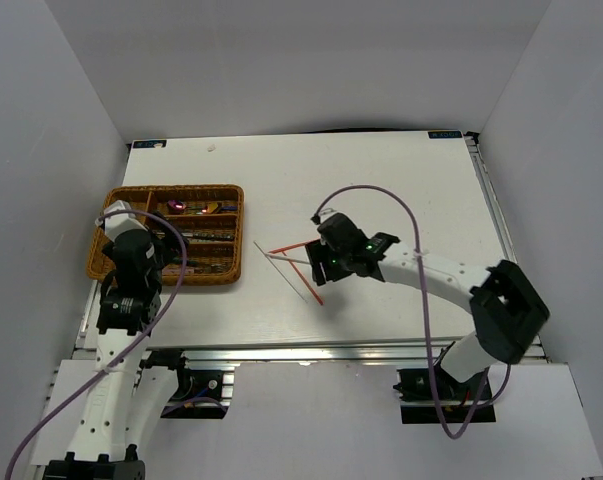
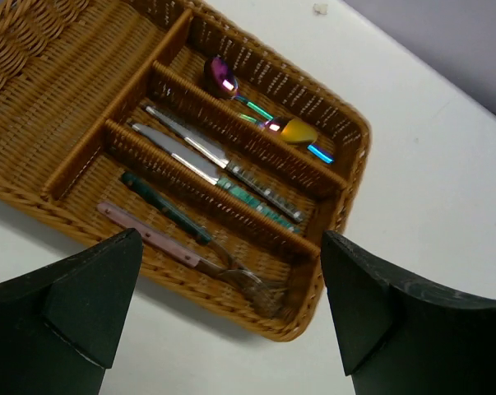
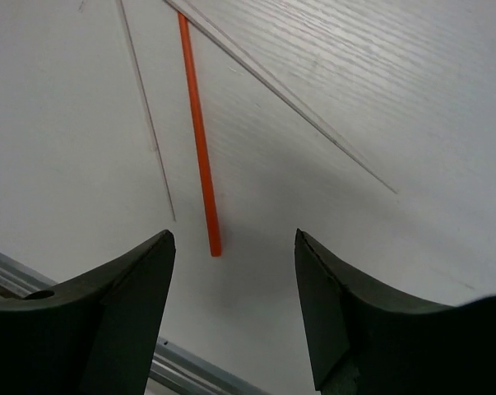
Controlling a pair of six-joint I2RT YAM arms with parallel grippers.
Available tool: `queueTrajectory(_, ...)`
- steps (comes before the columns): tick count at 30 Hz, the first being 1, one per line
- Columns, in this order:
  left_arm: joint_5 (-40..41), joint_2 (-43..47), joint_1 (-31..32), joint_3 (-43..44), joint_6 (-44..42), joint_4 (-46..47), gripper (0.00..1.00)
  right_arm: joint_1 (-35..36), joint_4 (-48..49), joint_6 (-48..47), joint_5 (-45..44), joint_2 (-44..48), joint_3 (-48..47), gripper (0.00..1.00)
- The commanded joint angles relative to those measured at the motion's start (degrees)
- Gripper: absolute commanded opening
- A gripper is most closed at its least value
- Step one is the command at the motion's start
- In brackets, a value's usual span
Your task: Sort the eating utensils into containers
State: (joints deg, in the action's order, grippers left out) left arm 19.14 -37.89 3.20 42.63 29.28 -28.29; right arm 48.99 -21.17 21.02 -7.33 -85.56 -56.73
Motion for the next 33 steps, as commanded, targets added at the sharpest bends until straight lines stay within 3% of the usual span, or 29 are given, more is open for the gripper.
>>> queueTrajectory(1, -1.1, 3.1, 0.2, -0.7, -3.8, 0.9, 0.98, 1.8, 1.5, -2.7, -0.4, -4.5, -5.0, 0.65)
queueTrajectory(10, -3.5, 0.3, 0.2, -1.3, -3.9, 0.6, 0.98, 3.5, 1.0, -4.8, -0.8, -16.5, -10.8, 0.48)
queueTrajectory(17, -4.6, 0.5, 0.1, -1.7, -4.1, 1.1, 0.98, 3.5, 0.7, -5.8, -0.3, -19.8, -11.6, 0.47)
queueTrajectory(21, -4.7, 0.5, 0.2, -1.6, -4.1, 1.0, 0.98, 3.5, -0.2, -6.1, -0.7, -22.4, -10.9, 0.36)
queueTrajectory(28, -5.2, 0.6, 0.1, -1.8, -4.2, 1.3, 0.98, 3.5, 0.2, -6.6, -1.2, -21.1, -7.0, 0.24)
queueTrajectory(33, -5.8, 0.1, 0.2, -1.8, -4.3, 1.4, 0.98, 3.5, 1.0, -8.2, 0.6, -19.4, -4.6, 0.11)
